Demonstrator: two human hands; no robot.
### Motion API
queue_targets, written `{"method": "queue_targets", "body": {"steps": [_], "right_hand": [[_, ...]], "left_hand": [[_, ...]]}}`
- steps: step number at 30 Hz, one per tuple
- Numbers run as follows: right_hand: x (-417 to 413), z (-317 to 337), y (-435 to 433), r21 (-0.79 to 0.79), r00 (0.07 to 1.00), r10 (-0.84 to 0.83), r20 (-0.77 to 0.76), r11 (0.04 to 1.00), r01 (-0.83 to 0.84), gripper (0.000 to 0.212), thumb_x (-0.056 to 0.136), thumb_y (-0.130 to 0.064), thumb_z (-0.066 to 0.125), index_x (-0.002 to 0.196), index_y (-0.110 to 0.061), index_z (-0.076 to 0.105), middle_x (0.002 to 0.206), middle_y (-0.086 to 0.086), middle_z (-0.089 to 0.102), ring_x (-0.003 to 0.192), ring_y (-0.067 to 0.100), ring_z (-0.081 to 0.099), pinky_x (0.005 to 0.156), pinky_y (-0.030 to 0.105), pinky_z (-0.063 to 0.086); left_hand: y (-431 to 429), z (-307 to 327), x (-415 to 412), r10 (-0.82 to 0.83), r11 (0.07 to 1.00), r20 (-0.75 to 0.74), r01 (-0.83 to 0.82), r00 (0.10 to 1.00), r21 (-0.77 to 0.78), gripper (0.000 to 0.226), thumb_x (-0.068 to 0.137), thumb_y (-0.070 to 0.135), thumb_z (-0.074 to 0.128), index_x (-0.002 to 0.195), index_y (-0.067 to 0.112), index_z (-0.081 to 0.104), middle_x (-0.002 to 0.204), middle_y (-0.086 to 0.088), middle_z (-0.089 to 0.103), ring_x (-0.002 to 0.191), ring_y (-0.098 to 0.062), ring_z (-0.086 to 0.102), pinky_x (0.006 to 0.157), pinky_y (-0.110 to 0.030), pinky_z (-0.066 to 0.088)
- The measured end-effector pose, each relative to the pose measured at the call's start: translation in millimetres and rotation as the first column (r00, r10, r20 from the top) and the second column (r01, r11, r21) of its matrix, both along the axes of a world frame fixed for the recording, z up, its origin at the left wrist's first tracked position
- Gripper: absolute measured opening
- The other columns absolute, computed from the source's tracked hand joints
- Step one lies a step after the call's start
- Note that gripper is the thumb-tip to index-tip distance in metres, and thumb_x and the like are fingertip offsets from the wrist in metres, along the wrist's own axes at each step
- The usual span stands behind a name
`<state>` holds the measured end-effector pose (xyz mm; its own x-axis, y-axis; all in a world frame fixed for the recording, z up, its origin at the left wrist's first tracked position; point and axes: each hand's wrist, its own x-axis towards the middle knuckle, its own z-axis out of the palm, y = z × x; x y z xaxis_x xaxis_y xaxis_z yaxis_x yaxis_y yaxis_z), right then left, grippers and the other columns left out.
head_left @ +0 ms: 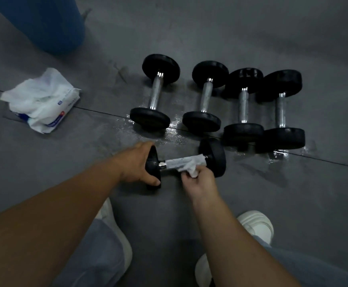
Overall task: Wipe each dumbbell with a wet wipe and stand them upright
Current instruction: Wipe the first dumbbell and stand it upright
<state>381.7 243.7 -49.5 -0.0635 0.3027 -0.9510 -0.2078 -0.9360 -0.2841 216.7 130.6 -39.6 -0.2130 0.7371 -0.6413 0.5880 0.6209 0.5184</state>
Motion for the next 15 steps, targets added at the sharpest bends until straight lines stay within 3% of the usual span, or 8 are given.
{"method": "queue_targets", "body": {"steps": [2,4,7,9,11,12,13,15], "right_hand": [[-2,3,7,-0.096,0.977,-0.194,-0.092,0.978,0.185,0.039,0.092,-0.003,0.033,0.127,0.001,0.051,0.121,0.019,0.059,0.122,0.032,0.051,0.107,0.040,0.037],[5,15,2,-0.107,0.959,-0.276,-0.068,0.958,0.268,0.032,0.099,-0.005,0.029,0.117,0.001,0.054,0.111,0.020,0.060,0.129,0.028,0.045,0.110,0.037,0.032],[21,25,-13,-0.075,0.866,-0.492,-0.089,0.870,0.487,0.032,0.102,-0.004,0.030,0.124,0.004,0.051,0.132,0.020,0.053,0.130,0.027,0.044,0.111,0.039,0.031],[24,23,-13,0.035,0.987,-0.144,0.076,0.989,0.141,0.025,0.101,-0.014,0.041,0.106,0.005,0.057,0.129,0.023,0.056,0.123,0.034,0.051,0.106,0.043,0.038],[13,25,-6,0.116,0.911,0.343,0.230,0.919,-0.376,0.026,0.095,-0.022,0.053,0.092,0.004,0.060,0.101,0.025,0.065,0.104,0.038,0.061,0.093,0.049,0.049],[14,21,-1,0.134,0.855,0.447,0.263,0.860,-0.492,0.024,0.093,-0.021,0.056,0.090,0.002,0.062,0.090,0.021,0.067,0.098,0.034,0.064,0.089,0.049,0.051],[20,23,1,0.199,0.874,0.408,0.265,0.863,-0.464,0.022,0.093,-0.020,0.055,0.088,0.000,0.062,0.087,0.017,0.067,0.095,0.026,0.066,0.090,0.047,0.051],[16,33,-1,0.121,1.000,-0.007,0.017,0.993,0.005,0.019,0.098,-0.011,0.044,0.087,-0.004,0.058,0.101,0.015,0.064,0.110,0.020,0.060,0.104,0.042,0.042]], "left_hand": [[-1,0,2,-0.007,1.000,-0.014,0.007,1.000,-0.002,0.129,0.038,0.072,0.079,0.144,0.023,0.024,0.138,-0.005,0.041,0.120,-0.026,0.049,0.102,-0.040,0.045],[-2,-2,1,-0.006,1.000,-0.003,0.006,1.000,-0.008,0.129,0.038,0.073,0.078,0.144,0.023,0.024,0.137,-0.005,0.041,0.120,-0.025,0.049,0.102,-0.040,0.045],[-1,-3,-2,0.008,1.000,0.019,-0.008,1.000,0.000,0.126,0.040,0.071,0.080,0.144,0.024,0.026,0.135,-0.002,0.041,0.118,-0.023,0.049,0.101,-0.038,0.046],[-1,-3,-2,0.014,1.000,0.027,-0.014,1.000,0.001,0.129,0.038,0.072,0.079,0.144,0.024,0.025,0.137,-0.002,0.041,0.119,-0.023,0.048,0.102,-0.038,0.045],[-2,-2,2,0.013,1.000,0.013,-0.013,1.000,0.002,0.133,0.036,0.074,0.076,0.147,0.023,0.022,0.140,-0.004,0.039,0.124,-0.025,0.046,0.105,-0.040,0.043],[-2,-1,2,0.016,1.000,0.008,-0.016,1.000,0.001,0.134,0.037,0.074,0.076,0.148,0.023,0.021,0.142,-0.005,0.038,0.126,-0.026,0.045,0.106,-0.041,0.042],[-2,-1,2,0.022,1.000,0.009,-0.022,1.000,-0.002,0.134,0.038,0.073,0.077,0.148,0.023,0.020,0.142,-0.005,0.037,0.126,-0.026,0.045,0.106,-0.041,0.042],[-3,-1,2,0.032,0.999,0.018,-0.032,0.999,0.001,0.132,0.040,0.070,0.081,0.149,0.023,0.020,0.143,-0.004,0.037,0.126,-0.025,0.046,0.106,-0.040,0.042]]}}
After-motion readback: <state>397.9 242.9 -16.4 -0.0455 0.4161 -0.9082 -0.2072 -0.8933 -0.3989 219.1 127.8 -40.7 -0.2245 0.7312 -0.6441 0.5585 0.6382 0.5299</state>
